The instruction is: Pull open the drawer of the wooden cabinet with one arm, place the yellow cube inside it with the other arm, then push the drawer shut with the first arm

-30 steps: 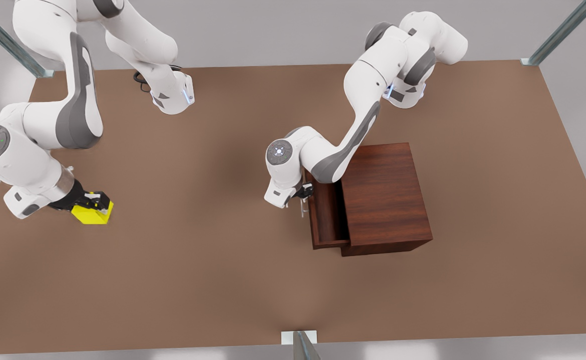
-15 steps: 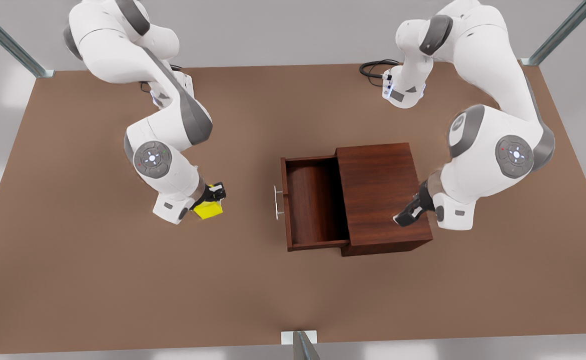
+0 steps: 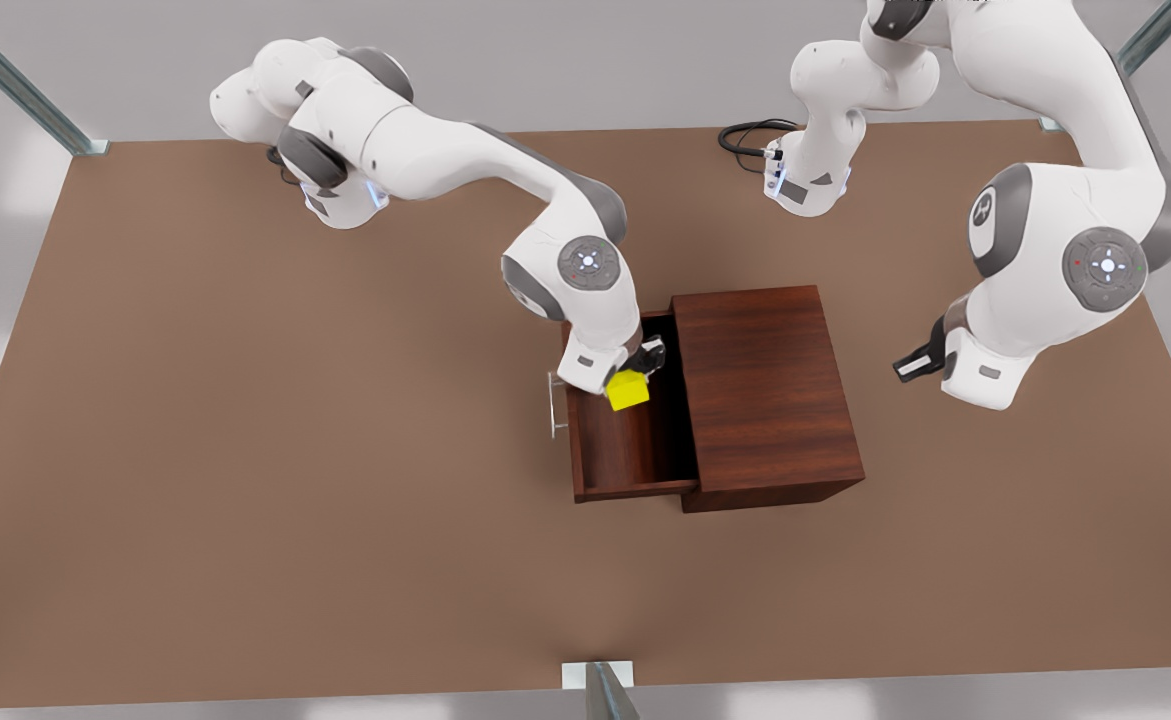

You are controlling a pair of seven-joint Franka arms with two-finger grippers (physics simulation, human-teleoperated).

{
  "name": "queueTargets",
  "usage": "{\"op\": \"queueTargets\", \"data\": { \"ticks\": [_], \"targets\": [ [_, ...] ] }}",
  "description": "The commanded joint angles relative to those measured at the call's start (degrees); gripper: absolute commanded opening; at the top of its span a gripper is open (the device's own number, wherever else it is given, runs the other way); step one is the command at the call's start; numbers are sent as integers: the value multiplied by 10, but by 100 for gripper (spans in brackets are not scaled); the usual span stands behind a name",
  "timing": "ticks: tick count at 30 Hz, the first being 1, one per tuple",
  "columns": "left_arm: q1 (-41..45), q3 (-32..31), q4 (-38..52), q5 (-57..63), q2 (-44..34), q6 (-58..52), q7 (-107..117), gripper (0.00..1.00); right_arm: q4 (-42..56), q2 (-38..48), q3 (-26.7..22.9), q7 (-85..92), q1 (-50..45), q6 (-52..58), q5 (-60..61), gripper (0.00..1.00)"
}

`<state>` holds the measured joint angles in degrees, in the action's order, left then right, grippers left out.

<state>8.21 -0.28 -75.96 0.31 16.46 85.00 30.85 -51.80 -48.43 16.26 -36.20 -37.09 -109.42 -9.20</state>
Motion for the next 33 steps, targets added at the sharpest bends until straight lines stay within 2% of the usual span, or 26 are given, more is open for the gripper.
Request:
{"op": "queueTargets", "data": {
  "ticks": [1, 2, 5, 6, 8, 9, 10, 11, 12, 13, 14, 16, 17, 18, 19, 21, 24, 26, 28, 29, 31, 33],
  "targets": [
    [1, -2, 0, -7, 3, 10, 55, 21, 1, -3, -11, -231, -7, -40, -4, 69],
    [2, -2, 0, -44, 7, 14, 157, 21, 1, -3, -17, -232, -7, -45, -5, 76],
    [30, -2, 3, -149, 31, 65, 369, 21, -2, -15, -26, -231, -8, -58, -6, 77],
    [39, -2, 3, -151, 37, 71, 402, 21, -4, -14, -26, -230, -7, -57, -6, 81],
    [65, -2, 3, -171, 49, 105, 480, 21, -5, -9, -27, -231, -4, -46, -12, 100],
    [71, -2, 3, -172, 49, 107, 499, 21, -6, -2, -25, -225, 6, -38, -35, 100],
    [85, -2, 3, -172, 52, 119, 533, 21, -12, 40, -18, -209, 45, 9, -35, 100],
    [95, -2, 3, -172, 55, 131, 569, 21, -18, 93, -4, -120, 96, 80, -32, 100],
    [107, -2, 3, -173, 59, 142, 599, 21, -31, 144, 33, -74, 159, 132, -31, 100],
    [123, -2, 3, -172, 66, 158, 632, 21, -33, 190, 106, -19, 258, 187, -26, 100],
    [133, -2, 3, -177, 69, 173, 666, 21, -34, 221, 146, 43, 335, 228, -26, 100],
    [187, -2, 3, -178, 90, 258, 788, 21, -74, 246, 142, 195, 435, 266, -25, 100],
    [204, -2, 4, -177, 96, 284, 828, 21, -102, 281, 36, 291, 432, 270, 27, 100],
    [220, -2, 4, -177, 103, 311, 865, 21, -217, 356, -132, 327, 332, 219, 98, 100],
    [239, -1, 5, -176, 113, 351, 924, 21, -327, 424, -178, 355, 303, 178, 101, 100],
    [270, -1, 5, -175, 130, 399, 986, 21, -369, 446, -172, 360, 302, 163, 74, 100],
    [308, -1, 20, -174, 171, 490, 1070, 21, -328, 410, -170, 592, 294, 139, 66, 100],
    [320, 0, 25, -174, 194, 556, 1129, 21, -327, 411, -140, 650, 294, 142, 62, 100],
    [334, 1, 28, -174, 215, 592, 1185, 21, -327, 410, -139, 707, 299, 136, 63, 100],
    [334, 1, 39, -174, 230, 605, 1224, 21, -327, 410, -139, 687, 298, 135, 65, 100],
    [358, 1, 39, -174, 243, 613, 1230, 21, -327, 411, -144, 412, 302, 153, 67, 100],
    [377, 1, 39, -174, 263, 623, 1230, 21, -327, 412, -140, 293, 301, 178, 67, 100]
  ]
}}
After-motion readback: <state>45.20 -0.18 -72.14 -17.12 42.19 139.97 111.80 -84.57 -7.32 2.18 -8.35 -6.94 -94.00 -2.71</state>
